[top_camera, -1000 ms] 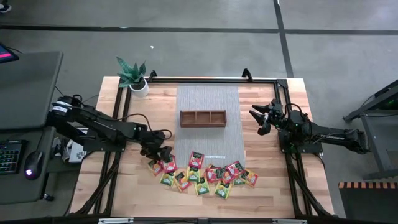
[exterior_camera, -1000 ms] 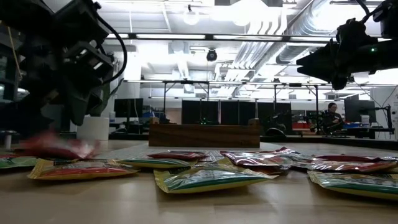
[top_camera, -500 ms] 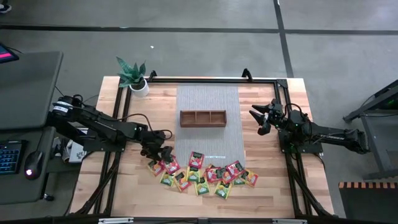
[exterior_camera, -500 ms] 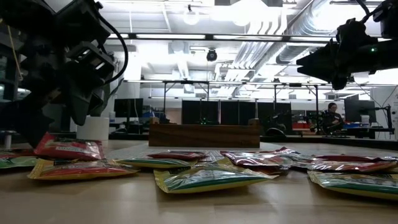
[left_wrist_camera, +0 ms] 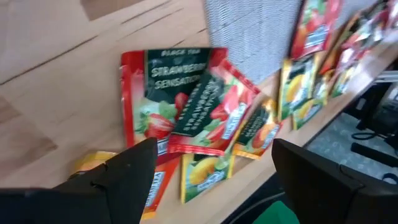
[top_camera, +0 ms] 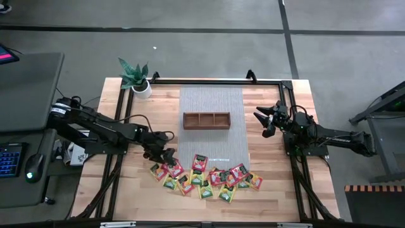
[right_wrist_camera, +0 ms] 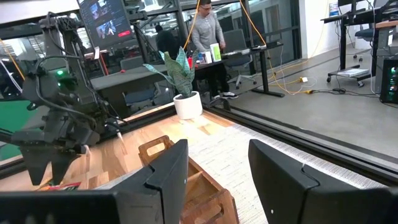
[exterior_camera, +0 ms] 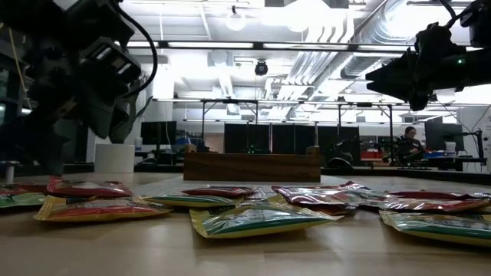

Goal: Pick & Place Tea
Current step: Put the red tea bag into the left section of the wooden organizer

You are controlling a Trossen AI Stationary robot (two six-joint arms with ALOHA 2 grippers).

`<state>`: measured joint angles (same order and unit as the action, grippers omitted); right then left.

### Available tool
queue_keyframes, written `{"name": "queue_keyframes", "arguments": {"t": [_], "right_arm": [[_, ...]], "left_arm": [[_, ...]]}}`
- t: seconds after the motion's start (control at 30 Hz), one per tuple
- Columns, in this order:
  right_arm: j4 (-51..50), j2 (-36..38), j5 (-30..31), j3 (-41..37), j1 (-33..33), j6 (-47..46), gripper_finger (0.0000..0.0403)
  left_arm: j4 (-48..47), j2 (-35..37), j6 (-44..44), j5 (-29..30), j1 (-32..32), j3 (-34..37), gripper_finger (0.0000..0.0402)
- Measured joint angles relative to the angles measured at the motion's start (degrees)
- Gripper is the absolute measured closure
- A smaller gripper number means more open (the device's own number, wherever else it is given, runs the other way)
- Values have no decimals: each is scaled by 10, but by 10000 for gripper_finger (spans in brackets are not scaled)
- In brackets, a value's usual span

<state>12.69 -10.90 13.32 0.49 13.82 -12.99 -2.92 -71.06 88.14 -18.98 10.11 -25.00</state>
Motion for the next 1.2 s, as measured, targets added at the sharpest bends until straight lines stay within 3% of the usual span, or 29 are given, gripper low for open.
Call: {"name": "queue_keyframes", "arguments": {"t": [0.17, 0.5, 1.0, 1.2], "right_arm": [[0, 0, 0, 0, 0, 0, 238], [0, 0, 0, 0, 0, 0, 238], [0, 0, 0, 0, 0, 0, 238], [0, 0, 0, 0, 0, 0, 238]], "left_arm": [[-2, 2, -5, 10, 0, 0, 87], [3, -68, -29, 16, 0, -37, 87], [9, -105, -43, -12, 0, -52, 88], [-2, -105, -43, -11, 0, -52, 130]]}}
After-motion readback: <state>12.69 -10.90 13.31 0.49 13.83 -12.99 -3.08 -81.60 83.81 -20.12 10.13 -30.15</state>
